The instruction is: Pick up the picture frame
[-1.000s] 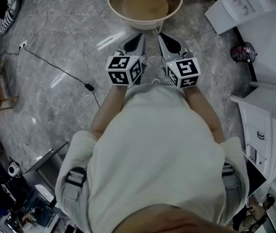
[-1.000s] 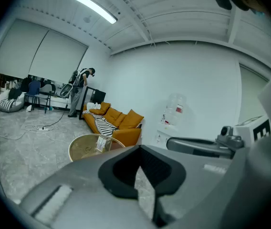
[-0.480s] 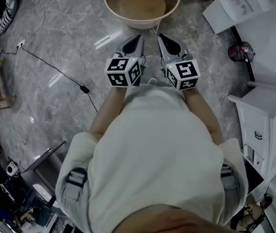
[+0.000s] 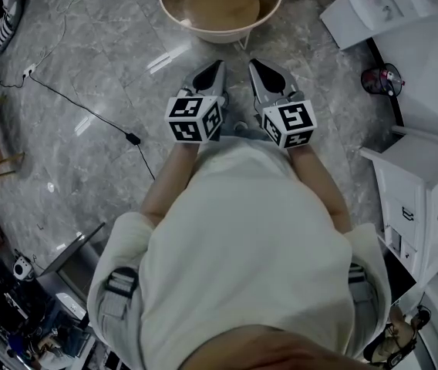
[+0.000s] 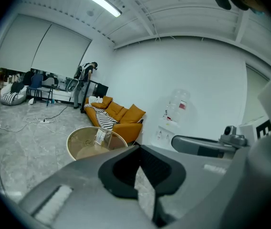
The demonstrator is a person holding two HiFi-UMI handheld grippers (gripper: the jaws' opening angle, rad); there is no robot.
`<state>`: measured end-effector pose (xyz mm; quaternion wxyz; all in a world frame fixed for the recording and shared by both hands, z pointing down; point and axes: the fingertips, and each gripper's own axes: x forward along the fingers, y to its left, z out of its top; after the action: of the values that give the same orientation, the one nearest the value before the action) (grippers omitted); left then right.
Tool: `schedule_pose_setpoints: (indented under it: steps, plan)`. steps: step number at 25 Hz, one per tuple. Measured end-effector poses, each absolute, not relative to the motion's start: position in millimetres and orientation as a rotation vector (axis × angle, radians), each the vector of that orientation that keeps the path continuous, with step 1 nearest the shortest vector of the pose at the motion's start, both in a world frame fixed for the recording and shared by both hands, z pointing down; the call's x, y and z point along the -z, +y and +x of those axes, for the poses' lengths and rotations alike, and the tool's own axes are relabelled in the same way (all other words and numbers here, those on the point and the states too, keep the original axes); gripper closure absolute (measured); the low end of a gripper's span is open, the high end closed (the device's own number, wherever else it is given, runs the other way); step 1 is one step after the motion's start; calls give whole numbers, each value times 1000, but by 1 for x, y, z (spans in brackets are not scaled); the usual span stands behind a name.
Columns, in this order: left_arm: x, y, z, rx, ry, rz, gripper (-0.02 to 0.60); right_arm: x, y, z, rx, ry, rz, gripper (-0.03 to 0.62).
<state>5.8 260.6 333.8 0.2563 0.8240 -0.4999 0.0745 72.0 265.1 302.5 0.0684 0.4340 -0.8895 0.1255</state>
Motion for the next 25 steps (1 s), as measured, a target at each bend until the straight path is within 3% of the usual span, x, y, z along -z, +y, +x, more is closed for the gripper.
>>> schedule_pose_setpoints:
  steps: [12,25]
  plan:
    - [-335,145,-3,-213,-1306,2272,580,-308,151,60,-383,-2655,1349,595]
    - [-322,-1,-64,-229,-1273,2286,580,-298,4,1,-405,-2642,1363,595]
